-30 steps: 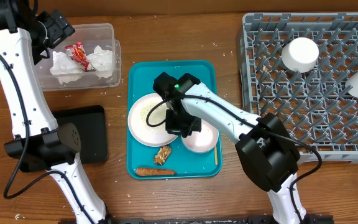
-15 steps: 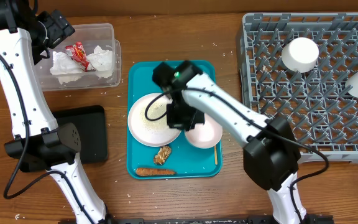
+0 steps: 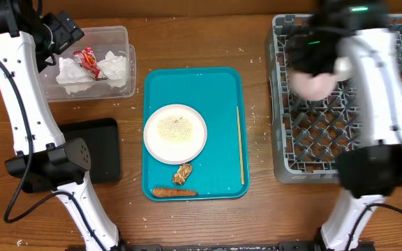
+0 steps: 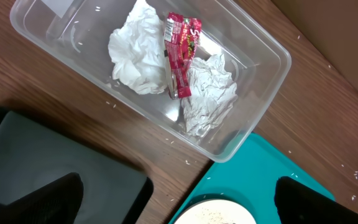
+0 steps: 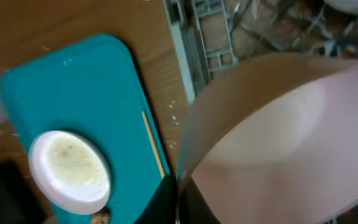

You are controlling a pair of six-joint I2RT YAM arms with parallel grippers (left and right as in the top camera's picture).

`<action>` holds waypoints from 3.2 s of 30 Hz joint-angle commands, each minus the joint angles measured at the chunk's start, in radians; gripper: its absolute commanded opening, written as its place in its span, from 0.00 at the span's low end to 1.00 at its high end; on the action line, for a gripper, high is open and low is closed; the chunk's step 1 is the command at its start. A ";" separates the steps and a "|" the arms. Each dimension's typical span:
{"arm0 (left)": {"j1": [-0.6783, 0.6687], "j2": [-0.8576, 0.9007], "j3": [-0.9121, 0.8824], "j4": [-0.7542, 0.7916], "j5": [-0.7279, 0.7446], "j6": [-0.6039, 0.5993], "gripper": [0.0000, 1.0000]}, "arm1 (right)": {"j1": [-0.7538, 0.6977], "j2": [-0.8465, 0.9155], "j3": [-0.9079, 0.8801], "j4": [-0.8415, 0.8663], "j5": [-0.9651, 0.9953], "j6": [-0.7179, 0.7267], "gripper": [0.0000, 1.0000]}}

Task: Sort waste into correct bins and load items into the dishwasher

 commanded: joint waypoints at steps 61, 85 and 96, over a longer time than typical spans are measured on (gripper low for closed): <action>0.003 -0.005 0.010 0.000 0.008 -0.010 1.00 | -0.727 -0.043 -0.530 0.186 -0.812 -0.606 0.13; 0.003 -0.005 0.010 0.000 0.008 -0.010 1.00 | -0.095 -0.315 -0.530 0.311 -0.230 -0.182 0.49; 0.003 -0.005 0.010 0.000 0.008 -0.010 1.00 | 0.364 -0.239 -0.530 0.558 0.124 0.089 1.00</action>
